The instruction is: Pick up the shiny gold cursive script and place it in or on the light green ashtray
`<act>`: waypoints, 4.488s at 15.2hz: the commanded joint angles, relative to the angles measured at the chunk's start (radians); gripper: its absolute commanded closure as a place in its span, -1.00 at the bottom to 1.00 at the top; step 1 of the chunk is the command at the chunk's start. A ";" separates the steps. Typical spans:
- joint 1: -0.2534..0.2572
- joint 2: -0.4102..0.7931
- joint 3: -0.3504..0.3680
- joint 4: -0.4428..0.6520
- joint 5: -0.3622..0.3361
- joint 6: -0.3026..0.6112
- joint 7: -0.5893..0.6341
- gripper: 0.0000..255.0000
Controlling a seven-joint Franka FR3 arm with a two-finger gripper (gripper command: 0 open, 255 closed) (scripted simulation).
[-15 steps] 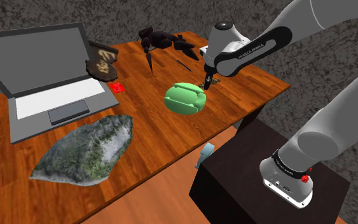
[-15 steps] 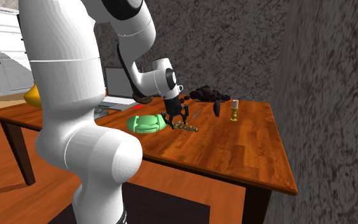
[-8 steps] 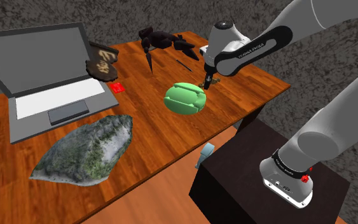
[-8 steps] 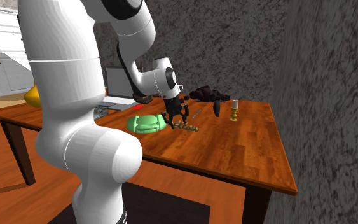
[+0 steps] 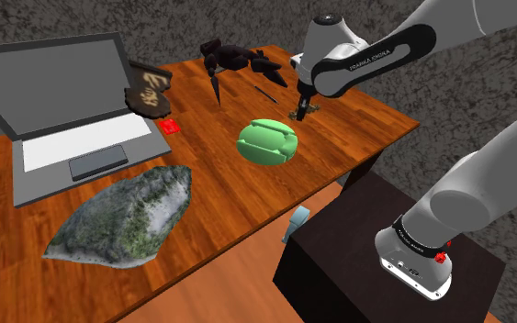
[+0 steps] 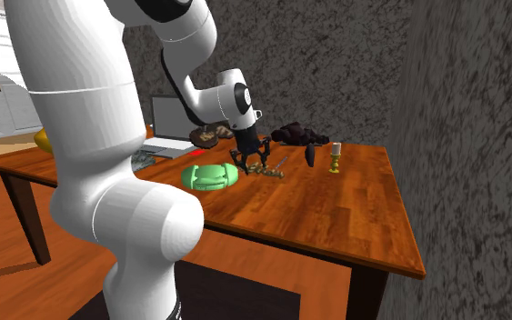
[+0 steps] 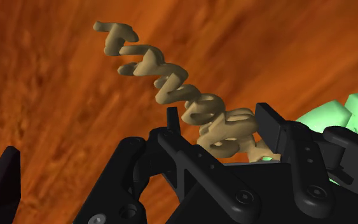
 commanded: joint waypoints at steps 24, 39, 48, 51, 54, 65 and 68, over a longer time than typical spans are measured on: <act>0.115 -0.067 0.160 0.168 0.059 -0.285 0.182 1.00; 0.168 0.041 0.249 0.177 0.014 -0.227 0.366 1.00; 0.166 0.076 0.249 0.143 -0.013 -0.164 0.396 1.00; 0.166 0.076 0.249 0.143 -0.013 -0.164 0.396 1.00; 0.166 0.076 0.249 0.143 -0.013 -0.164 0.396 -1.00; 0.181 0.009 0.260 0.199 0.035 -0.282 0.366 -1.00; 0.181 0.009 0.260 0.199 0.035 -0.282 0.366 -1.00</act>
